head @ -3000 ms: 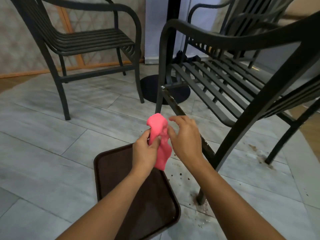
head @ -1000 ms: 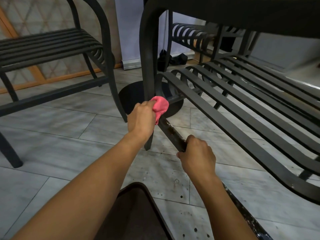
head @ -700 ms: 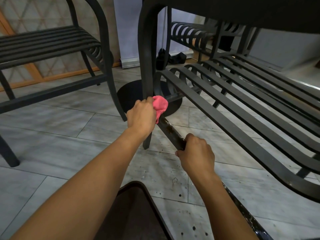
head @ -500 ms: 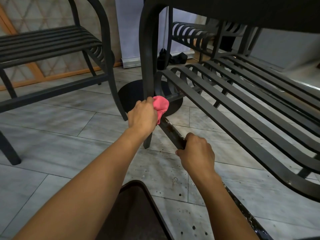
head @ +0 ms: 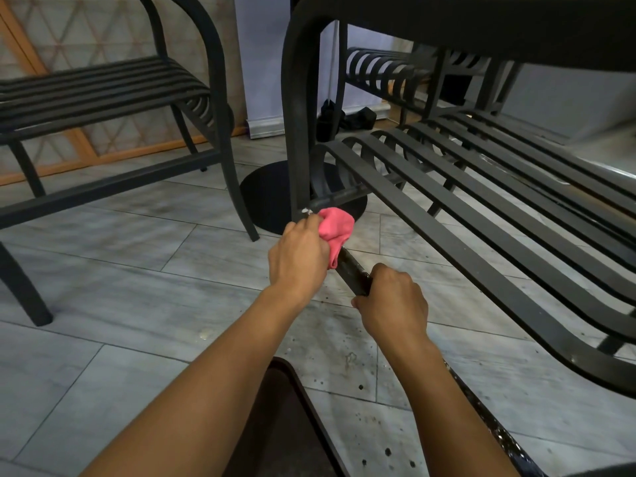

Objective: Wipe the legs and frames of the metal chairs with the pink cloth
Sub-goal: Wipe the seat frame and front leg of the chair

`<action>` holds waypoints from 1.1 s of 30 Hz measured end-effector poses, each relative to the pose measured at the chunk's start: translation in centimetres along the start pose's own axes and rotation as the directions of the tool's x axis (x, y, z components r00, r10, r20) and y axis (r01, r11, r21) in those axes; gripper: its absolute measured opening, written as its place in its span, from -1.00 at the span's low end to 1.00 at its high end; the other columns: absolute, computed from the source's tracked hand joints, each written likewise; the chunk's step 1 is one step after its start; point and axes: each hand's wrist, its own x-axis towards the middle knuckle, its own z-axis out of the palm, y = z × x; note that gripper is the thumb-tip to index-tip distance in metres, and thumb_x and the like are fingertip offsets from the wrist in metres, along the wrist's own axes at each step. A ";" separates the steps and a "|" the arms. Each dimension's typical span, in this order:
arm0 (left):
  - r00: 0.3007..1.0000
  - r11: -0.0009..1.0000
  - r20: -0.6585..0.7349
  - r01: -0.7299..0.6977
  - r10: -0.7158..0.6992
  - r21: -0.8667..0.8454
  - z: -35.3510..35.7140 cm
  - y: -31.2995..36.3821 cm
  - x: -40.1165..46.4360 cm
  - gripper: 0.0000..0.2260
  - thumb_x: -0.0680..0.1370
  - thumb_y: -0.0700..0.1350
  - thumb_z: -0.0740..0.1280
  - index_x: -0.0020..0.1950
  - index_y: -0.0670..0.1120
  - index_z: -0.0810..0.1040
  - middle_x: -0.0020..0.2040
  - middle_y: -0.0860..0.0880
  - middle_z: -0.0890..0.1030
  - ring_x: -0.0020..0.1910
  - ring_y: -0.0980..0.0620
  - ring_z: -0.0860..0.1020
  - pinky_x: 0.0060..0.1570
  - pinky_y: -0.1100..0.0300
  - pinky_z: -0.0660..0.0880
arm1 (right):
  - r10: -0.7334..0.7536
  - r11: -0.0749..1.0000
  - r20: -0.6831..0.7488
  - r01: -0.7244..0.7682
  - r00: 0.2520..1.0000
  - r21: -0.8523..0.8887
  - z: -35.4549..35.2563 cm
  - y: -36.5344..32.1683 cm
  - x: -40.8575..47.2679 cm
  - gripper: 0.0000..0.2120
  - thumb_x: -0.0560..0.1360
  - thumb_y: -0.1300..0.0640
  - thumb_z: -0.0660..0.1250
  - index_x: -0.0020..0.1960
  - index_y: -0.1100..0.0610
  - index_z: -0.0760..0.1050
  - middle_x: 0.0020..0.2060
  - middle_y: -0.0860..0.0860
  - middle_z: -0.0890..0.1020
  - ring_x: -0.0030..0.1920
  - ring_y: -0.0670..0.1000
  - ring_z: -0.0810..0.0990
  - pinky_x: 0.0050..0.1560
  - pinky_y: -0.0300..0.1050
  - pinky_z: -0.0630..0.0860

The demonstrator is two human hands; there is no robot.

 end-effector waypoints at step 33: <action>0.993 0.989 -0.017 -0.115 0.117 0.098 0.3 -1.5 5.3 -0.76 0.58 -0.17 0.22 0.22 -0.12 0.53 0.05 -0.13 0.62 0.06 -0.10 0.55 0.01 0.02 0.52 | -0.021 1.000 -0.008 0.021 1.000 0.014 0.5 0.3 0.5 -0.78 0.45 0.11 0.40 0.06 0.11 0.47 -0.15 0.02 0.56 -0.24 0.00 0.45 -0.27 -0.14 0.39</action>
